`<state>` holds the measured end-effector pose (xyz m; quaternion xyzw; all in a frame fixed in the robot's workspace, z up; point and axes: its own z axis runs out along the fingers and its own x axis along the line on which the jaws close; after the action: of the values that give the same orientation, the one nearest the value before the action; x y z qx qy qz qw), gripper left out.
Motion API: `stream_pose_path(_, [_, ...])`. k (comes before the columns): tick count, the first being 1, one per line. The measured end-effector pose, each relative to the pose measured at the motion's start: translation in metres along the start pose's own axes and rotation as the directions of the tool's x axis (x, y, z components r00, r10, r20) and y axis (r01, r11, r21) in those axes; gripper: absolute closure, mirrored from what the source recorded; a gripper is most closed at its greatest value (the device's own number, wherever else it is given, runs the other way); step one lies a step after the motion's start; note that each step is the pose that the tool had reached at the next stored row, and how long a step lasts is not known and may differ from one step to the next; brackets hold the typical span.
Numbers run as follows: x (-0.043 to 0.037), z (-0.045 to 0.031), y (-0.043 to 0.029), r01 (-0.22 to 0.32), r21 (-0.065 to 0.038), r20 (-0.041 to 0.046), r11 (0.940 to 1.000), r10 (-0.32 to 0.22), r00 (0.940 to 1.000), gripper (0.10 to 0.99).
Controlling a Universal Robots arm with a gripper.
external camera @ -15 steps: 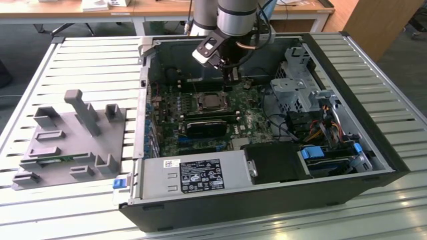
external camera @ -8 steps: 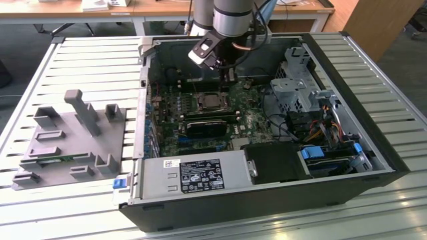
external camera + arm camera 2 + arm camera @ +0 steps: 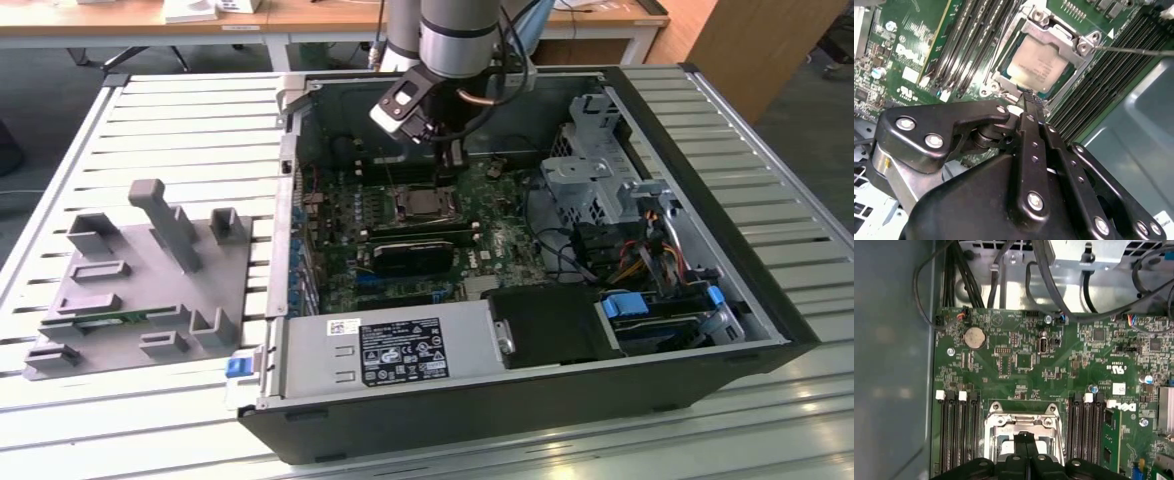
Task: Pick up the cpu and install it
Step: 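Close the cpu cover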
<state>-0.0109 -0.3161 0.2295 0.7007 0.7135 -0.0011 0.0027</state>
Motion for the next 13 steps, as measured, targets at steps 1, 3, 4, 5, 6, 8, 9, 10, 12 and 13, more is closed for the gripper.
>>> stream_pose_path(1, [0.0000, 0.0010, -0.0008, 0.000, 0.002, -0.0001, 1.0000, 0.000, 1.0000, 0.980])
stream_pose_path(3, [0.0001, 0.0028, -0.0028, 0.000, 0.005, -0.0001, 1.0000, 0.000, 1.0000, 0.980])
stream_pose_path(4, [0.0001, 0.0036, -0.0045, 0.000, 0.006, -0.0001, 1.0000, 0.000, 1.0000, 0.980])
stream_pose_path(5, [0.0001, 0.0042, -0.0069, 0.000, 0.006, -0.0001, 1.0000, 0.000, 1.0000, 0.980])
stream_pose_path(6, [0.0002, 0.0047, -0.0093, 0.000, 0.006, 0.0000, 1.0000, 0.000, 1.0000, 0.980])
stream_pose_path(8, [0.0002, 0.0052, -0.0132, 0.000, 0.007, 0.0000, 1.0000, 0.000, 1.0000, 0.980])
stream_pose_path(9, [0.0003, 0.0054, -0.0147, 0.000, 0.007, -0.0001, 1.0000, 0.000, 1.0000, 0.980])
stream_pose_path(10, [0.0003, 0.0057, -0.0159, 0.000, 0.007, -0.0001, 1.0000, 0.000, 1.0000, 0.980])
stream_pose_path(12, [0.0004, 0.0063, -0.0175, 0.000, 0.007, -0.0001, 1.0000, 0.000, 1.0000, 0.980])
stream_pose_path(13, [0.0003, 0.0065, -0.0185, 0.000, 0.007, 0.0000, 1.0000, 0.000, 1.0000, 0.980])
